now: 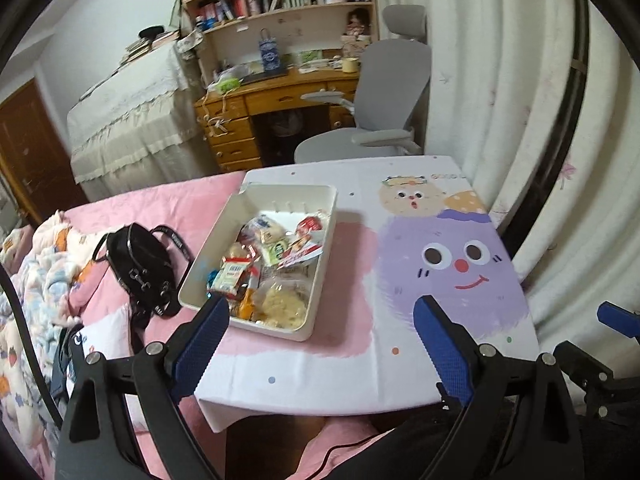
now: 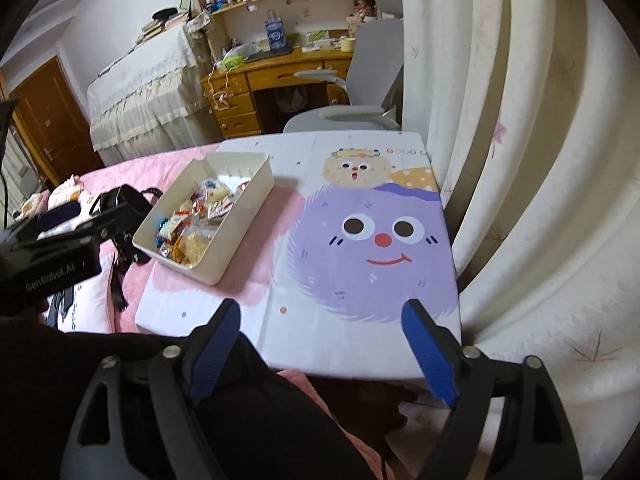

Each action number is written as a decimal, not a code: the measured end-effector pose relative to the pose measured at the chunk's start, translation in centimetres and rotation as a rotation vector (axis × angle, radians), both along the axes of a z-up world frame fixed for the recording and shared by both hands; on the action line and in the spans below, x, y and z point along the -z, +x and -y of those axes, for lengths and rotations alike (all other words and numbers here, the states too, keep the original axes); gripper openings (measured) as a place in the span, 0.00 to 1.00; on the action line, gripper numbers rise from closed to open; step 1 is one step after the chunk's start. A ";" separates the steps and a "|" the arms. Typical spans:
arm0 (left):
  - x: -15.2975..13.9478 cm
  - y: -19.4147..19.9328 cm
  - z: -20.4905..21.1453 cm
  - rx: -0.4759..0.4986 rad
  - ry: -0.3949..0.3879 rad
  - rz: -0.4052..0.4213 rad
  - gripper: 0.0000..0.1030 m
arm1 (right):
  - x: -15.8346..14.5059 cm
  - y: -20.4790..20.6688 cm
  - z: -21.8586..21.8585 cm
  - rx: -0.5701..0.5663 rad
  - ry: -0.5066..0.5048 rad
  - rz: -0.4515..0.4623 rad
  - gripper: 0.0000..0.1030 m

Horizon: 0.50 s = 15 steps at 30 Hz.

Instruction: Organize snacks

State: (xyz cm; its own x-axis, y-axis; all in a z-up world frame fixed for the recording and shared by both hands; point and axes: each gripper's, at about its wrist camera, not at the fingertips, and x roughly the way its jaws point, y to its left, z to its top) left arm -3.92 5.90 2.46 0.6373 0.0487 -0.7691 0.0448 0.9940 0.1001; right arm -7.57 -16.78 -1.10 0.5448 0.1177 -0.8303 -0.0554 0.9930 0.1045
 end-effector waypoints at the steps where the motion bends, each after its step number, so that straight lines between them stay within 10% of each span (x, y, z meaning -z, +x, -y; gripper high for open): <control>1: 0.1 -0.1 -0.1 -0.007 0.006 0.009 0.90 | 0.1 0.1 -0.2 -0.004 0.001 -0.004 0.86; 15: 3.0 0.1 2.6 -0.023 -0.017 -0.004 0.92 | 2.7 1.6 0.7 0.042 0.019 -0.066 0.96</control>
State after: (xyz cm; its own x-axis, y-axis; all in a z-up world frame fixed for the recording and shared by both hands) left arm -3.78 3.35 -0.50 0.6334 0.0506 -0.7722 0.0219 0.9963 0.0832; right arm -5.95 -17.50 -3.80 0.4934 0.1121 -0.8625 -0.0058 0.9921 0.1256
